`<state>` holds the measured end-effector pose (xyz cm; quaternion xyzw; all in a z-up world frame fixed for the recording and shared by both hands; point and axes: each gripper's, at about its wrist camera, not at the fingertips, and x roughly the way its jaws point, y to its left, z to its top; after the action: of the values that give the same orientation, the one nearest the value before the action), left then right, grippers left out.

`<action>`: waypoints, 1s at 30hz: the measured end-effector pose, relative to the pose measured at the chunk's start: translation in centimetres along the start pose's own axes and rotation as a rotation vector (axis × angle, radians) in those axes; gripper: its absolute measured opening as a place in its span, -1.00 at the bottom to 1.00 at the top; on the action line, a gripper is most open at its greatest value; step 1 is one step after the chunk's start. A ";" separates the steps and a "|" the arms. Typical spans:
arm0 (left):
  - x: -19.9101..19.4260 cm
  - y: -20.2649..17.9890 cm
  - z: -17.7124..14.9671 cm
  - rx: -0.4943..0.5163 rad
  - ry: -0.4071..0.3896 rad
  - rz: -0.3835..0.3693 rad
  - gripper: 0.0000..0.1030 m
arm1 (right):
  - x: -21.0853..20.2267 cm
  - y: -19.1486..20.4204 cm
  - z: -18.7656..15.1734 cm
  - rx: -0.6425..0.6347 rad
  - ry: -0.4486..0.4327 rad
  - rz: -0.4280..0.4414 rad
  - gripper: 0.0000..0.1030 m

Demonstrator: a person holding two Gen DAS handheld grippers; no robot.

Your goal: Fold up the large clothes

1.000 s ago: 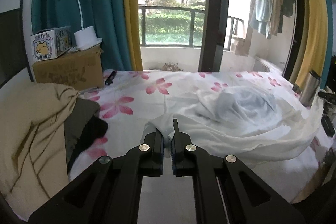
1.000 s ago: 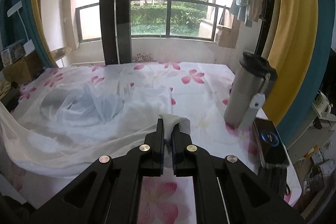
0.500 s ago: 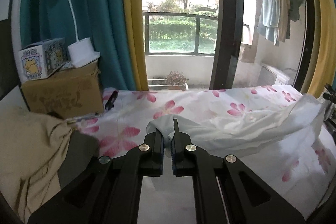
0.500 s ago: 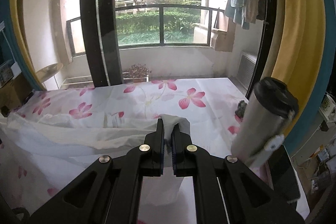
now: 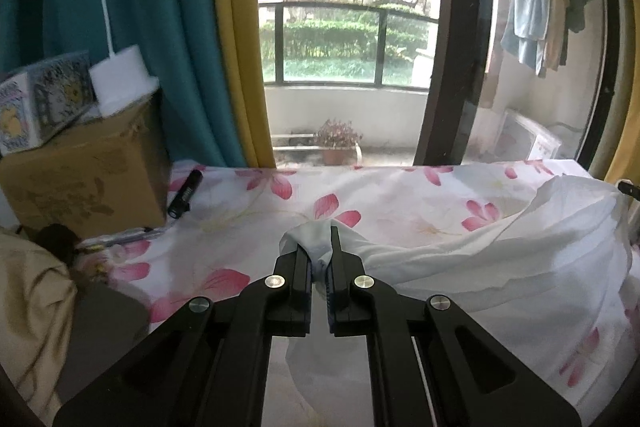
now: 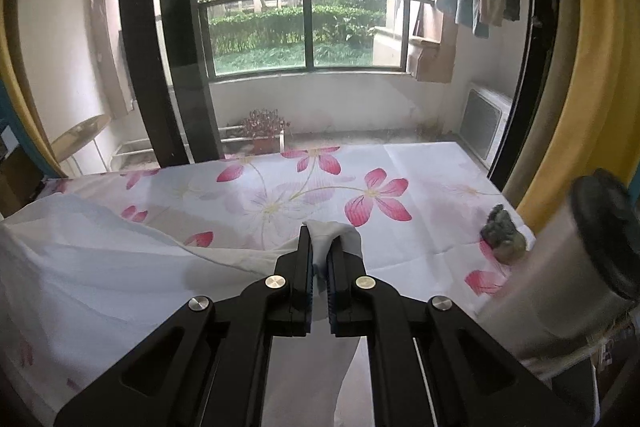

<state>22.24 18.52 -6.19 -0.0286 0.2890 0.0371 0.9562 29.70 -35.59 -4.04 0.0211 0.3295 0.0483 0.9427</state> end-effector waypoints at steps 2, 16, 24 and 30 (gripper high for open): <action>1.5 0.2 -0.1 -0.008 0.025 0.001 -0.89 | 1.3 0.0 0.0 0.002 0.017 0.000 -0.89; 9.0 1.5 -2.1 -0.112 0.231 -0.034 -0.71 | 8.1 0.0 -1.2 0.019 0.150 -0.041 -0.88; 5.3 0.0 -0.6 -0.068 0.138 -0.057 -0.29 | 6.0 0.6 -0.8 -0.009 0.125 -0.106 -0.06; 2.7 -5.2 -0.3 0.053 0.109 -0.202 -0.29 | 1.6 2.8 0.2 -0.083 0.031 -0.128 0.19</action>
<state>24.75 13.48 -7.82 -0.0341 0.3373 -0.0689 0.9383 30.85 -32.61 -4.70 -0.0397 0.3423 0.0017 0.9388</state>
